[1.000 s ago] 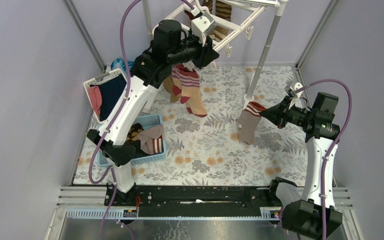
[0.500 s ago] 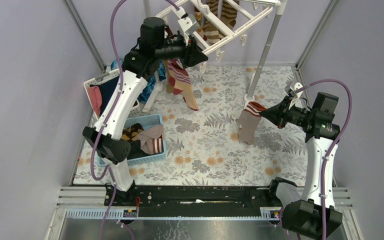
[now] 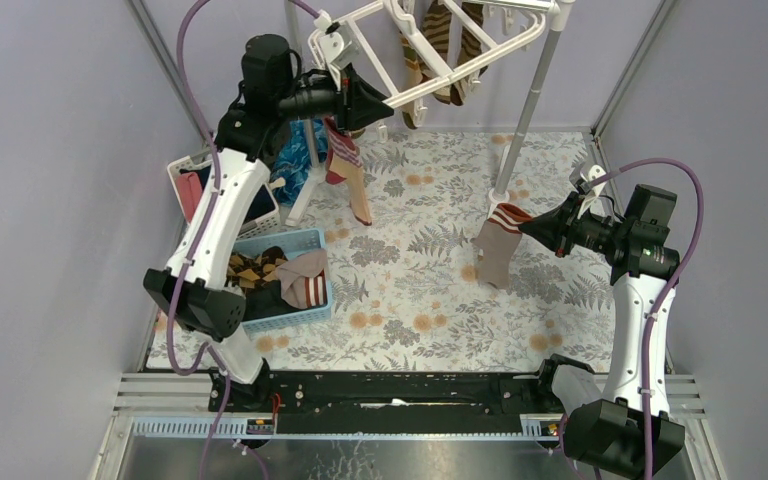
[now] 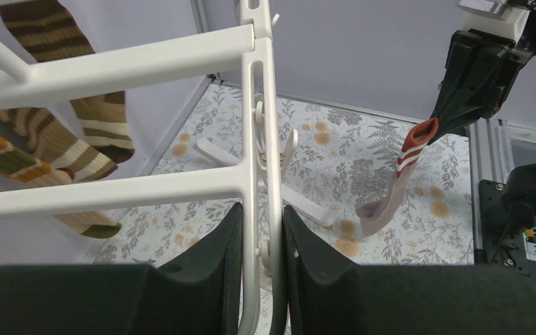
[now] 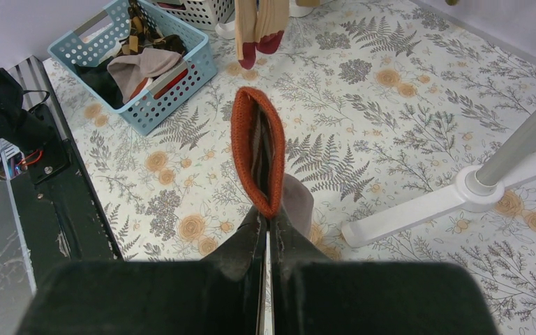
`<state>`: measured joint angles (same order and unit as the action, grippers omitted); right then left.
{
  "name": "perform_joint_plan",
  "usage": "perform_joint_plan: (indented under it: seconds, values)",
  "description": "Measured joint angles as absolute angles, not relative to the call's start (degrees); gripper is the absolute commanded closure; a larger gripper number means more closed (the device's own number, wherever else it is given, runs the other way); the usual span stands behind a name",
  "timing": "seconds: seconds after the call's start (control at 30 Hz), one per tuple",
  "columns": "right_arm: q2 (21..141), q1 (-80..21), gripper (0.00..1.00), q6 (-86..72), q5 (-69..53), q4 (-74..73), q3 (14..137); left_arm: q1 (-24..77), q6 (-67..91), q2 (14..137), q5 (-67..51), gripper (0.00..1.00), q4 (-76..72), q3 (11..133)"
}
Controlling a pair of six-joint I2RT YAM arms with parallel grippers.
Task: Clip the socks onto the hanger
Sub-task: Rotate the hanger.
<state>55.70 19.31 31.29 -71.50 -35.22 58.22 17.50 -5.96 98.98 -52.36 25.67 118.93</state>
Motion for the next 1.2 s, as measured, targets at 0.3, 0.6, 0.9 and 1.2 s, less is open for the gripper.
perform_joint_plan:
  seconds: [0.3,0.6,0.9,1.2]
  values:
    - [55.7,19.3,1.0,31.2,-71.7,-35.2,58.2,15.7,-3.5,93.0,-51.8,0.83,16.2,110.2]
    - [55.7,19.3,1.0,31.1,-71.7,-35.2,58.2,14.9,-2.0,91.5,-50.3,0.82,12.0,106.8]
    - [55.7,19.3,1.0,31.1,-73.3,-35.0,57.4,13.9,4.3,90.0,-50.9,0.54,5.5,103.2]
    - [55.7,19.3,1.0,31.1,-74.7,-33.9,56.6,12.8,10.5,86.7,-48.5,0.45,-2.7,101.6]
